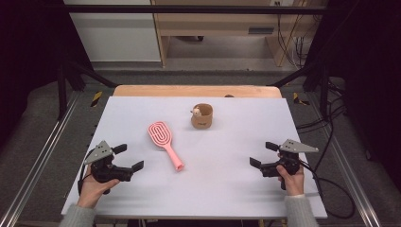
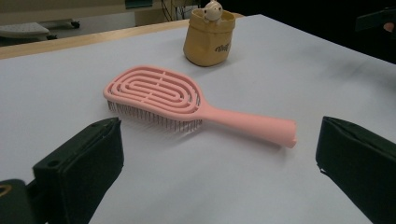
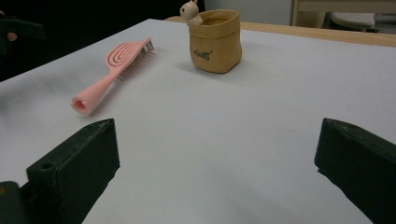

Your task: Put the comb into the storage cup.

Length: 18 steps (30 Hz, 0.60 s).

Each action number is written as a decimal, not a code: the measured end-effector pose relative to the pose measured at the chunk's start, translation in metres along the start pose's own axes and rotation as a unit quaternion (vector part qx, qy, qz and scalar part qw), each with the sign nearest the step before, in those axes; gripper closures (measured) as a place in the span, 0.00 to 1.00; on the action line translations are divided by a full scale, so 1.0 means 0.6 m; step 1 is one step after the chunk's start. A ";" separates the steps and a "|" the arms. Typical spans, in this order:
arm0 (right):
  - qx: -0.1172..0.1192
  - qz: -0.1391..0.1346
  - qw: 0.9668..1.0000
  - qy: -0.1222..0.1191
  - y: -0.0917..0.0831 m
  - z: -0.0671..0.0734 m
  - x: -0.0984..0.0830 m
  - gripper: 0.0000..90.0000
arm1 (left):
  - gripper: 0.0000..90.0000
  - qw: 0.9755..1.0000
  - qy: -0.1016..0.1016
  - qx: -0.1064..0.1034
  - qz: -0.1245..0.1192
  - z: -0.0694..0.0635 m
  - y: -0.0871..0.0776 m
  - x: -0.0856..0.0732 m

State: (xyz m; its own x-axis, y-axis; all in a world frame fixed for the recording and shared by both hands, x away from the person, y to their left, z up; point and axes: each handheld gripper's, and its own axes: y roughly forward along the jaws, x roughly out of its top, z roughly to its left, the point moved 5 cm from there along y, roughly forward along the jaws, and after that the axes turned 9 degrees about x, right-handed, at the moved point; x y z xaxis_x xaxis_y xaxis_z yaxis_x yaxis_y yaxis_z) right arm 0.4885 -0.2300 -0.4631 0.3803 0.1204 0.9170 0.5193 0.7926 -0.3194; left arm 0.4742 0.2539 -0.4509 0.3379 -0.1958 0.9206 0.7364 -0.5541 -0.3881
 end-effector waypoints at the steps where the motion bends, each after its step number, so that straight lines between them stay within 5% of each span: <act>1: 0.001 0.001 1.000 0.001 0.000 0.000 0.000 0.00 | 0.01 1.000 0.000 0.000 0.000 -0.001 0.000 0.001; 18: -0.001 0.002 1.000 -0.001 -0.001 0.000 0.000 0.00 | 0.01 1.000 0.010 -0.002 0.010 -0.013 0.009 0.018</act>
State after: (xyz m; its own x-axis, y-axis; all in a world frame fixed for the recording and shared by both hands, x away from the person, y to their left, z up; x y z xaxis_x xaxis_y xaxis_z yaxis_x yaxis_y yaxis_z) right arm 0.4879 -0.2304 -0.4630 0.3803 0.1244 0.9165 0.5195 0.7911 -0.3229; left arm 0.4771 0.2424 -0.4425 0.3416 -0.2225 0.9131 0.7268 -0.5534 -0.4068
